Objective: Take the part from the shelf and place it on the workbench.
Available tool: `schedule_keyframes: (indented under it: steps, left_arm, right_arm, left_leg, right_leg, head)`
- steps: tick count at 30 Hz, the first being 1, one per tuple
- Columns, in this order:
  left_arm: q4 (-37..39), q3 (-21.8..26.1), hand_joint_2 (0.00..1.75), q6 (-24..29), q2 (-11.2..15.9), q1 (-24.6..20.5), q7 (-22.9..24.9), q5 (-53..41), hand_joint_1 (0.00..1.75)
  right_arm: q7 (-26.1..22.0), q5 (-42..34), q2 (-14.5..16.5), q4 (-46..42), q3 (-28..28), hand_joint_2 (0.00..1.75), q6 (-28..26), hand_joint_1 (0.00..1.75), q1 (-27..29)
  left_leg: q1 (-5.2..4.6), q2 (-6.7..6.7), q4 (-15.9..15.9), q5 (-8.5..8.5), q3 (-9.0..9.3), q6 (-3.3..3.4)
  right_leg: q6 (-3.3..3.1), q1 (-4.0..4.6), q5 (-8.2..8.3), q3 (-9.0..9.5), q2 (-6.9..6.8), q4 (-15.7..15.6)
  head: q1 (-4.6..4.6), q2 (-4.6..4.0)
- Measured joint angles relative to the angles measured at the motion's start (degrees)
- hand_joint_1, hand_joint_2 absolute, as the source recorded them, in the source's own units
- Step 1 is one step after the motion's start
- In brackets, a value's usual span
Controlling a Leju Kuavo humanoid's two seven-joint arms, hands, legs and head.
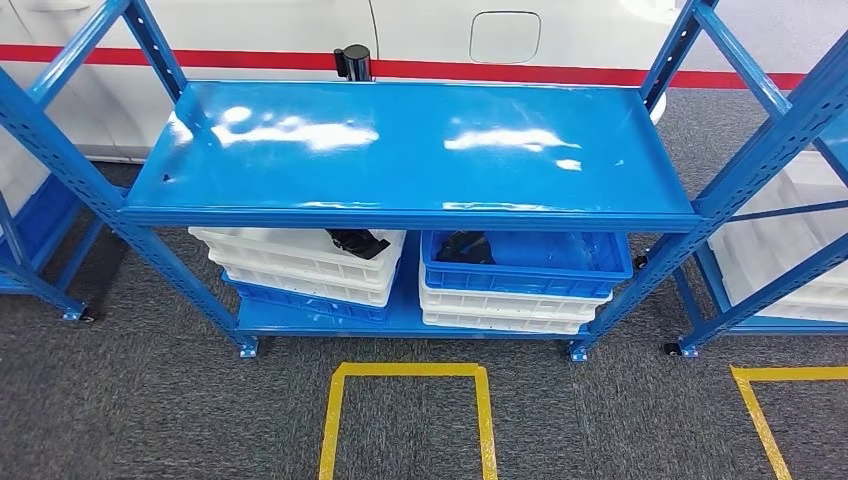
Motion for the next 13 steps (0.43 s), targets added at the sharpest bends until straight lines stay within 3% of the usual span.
schedule_keyframes:
  steps: [13]
  left_arm:
    - [-0.4,2.7,0.00,0.0,0.0,0.2,0.1,-0.1,0.00]
  right_arm:
    - [0.0,-0.1,0.7,4.6,0.0,0.00,0.0,0.00,-0.3]
  left_leg:
    - [0.00,0.29,0.0,-0.09,0.15,0.13]
  right_leg:
    - [0.00,-0.01,0.00,0.19,0.07,0.0]
  head:
    - [-0.01,0.00]
